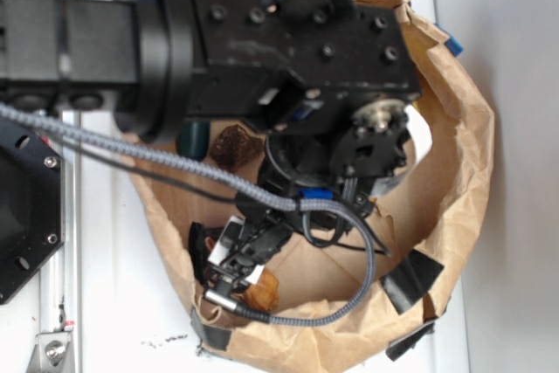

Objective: Grab the shell.

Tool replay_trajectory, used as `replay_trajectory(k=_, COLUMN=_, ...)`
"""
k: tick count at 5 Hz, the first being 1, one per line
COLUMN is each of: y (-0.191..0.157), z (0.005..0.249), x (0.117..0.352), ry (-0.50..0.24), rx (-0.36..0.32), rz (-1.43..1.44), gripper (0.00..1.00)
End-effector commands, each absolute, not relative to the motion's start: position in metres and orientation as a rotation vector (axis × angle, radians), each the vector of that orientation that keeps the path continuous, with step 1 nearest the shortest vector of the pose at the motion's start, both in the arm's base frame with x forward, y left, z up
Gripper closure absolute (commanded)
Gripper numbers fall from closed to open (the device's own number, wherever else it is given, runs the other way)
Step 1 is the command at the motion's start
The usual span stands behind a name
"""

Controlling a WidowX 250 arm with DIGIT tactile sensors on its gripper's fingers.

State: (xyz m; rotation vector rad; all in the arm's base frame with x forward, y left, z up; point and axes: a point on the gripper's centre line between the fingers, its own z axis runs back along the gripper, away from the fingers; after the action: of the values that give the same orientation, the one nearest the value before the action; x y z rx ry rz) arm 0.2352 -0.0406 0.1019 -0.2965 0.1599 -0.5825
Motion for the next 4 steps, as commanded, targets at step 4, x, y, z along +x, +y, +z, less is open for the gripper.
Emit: replay_trajectory(k=4, y=-0.076, z=0.069, x=0.215, ry=0.15, rx=-0.296, rz=-0.85, gripper=0.0)
